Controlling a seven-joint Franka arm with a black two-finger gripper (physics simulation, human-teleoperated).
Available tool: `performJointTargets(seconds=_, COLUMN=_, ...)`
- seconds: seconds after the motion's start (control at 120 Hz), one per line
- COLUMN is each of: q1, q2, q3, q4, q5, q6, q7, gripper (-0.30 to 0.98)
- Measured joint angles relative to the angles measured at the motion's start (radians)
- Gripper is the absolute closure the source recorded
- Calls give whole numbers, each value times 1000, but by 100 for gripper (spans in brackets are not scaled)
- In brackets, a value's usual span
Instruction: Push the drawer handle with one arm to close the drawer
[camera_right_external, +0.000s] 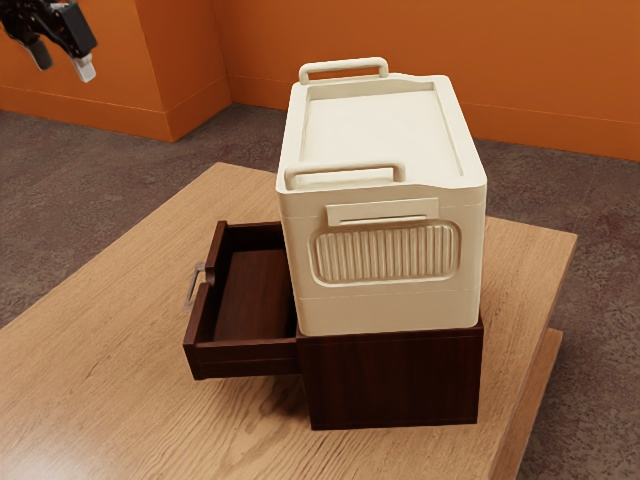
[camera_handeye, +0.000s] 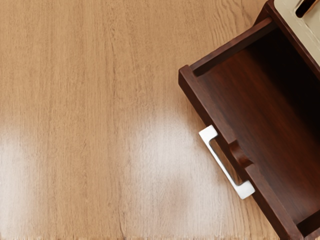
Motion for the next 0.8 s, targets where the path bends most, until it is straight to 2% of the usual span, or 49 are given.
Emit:
performJointTargets(seconds=0.083, q1=-23, q2=19, q3=-8, q4=-13, q5=4, q6=-5, q7=17, gripper=0)
performJointTargets(seconds=0.2, q1=-106, q2=23, q3=-14, q4=-25, q5=8, q6=-19, q7=38, gripper=0)
performJointTargets(seconds=0.35, q1=-105, q2=-2, q3=-39, q4=-150, q5=5, q6=-28, q7=56, gripper=1)
performJointTargets(seconds=0.392, q1=-94, q2=-4, q3=-45, q4=-182, q5=3, q6=-27, q7=58, gripper=7)
performJointTargets(seconds=0.483, q1=-89, q2=-13, q3=-60, q4=-245, q5=4, q6=-26, q7=56, gripper=30)
performJointTargets(seconds=0.592, q1=-88, q2=-73, q3=-77, q4=-365, q5=16, q6=-7, q7=48, gripper=51)
performJointTargets(seconds=0.683, q1=-59, q2=-123, q3=-87, q4=-498, q5=31, q6=35, q7=45, gripper=63)
performJointTargets(seconds=0.8, q1=-46, q2=-138, q3=-88, q4=-634, q5=55, q6=126, q7=45, gripper=71)
